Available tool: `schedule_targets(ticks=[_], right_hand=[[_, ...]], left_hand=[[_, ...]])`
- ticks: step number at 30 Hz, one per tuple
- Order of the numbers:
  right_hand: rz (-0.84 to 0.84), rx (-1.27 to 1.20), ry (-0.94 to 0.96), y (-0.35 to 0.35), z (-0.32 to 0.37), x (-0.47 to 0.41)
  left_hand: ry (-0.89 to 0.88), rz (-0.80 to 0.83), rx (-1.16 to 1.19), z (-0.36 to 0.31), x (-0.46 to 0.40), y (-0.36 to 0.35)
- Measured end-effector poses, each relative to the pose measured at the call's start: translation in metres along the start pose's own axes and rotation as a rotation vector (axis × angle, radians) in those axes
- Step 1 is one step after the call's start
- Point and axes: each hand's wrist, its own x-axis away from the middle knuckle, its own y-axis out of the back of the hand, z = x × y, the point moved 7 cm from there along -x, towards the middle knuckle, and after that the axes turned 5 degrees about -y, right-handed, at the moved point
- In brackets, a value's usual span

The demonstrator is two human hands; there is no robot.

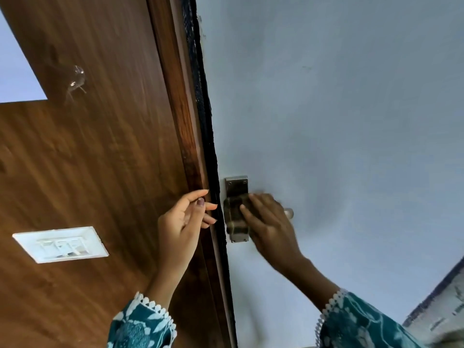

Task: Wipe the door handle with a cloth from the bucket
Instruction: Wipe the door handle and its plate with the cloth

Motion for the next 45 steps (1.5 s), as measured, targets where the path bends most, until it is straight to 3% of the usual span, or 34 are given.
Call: schedule_targets(ticks=[7, 11, 15, 18, 25, 34, 40, 45], right_hand=[[0.191, 0.114, -0.007, -0.014, 0.005, -0.003], [0.145, 0.206, 0.051, -0.03, 0.017, -0.006], [0.044, 0.255, 0.054, -0.041, 0.026, -0.012], [-0.004, 0.267, 0.11, -0.039, 0.021, -0.012], [0.102, 0.284, 0.079, -0.022, -0.035, -0.006], [0.142, 0.313, -0.071, -0.036, 0.004, -0.012], [0.306, 0.375, 0.049, -0.074, 0.047, -0.015], [0.156, 0.339, 0.14, -0.057, 0.026, -0.012]], left_hand=[[-0.233, -0.175, -0.155, -0.007, -0.009, 0.019], [-0.476, -0.277, -0.347, -0.021, -0.008, 0.02], [-0.632, -0.256, -0.571, -0.021, -0.009, 0.005], [-0.619, -0.229, -0.732, -0.007, -0.018, -0.007], [-0.652, -0.245, -0.967, 0.017, -0.031, -0.019], [-0.714, -0.314, -0.973, 0.018, -0.031, -0.023], [-0.718, -0.29, -0.973, 0.019, -0.03, -0.023], [-0.73, -0.296, -0.988, 0.02, -0.03, -0.022]])
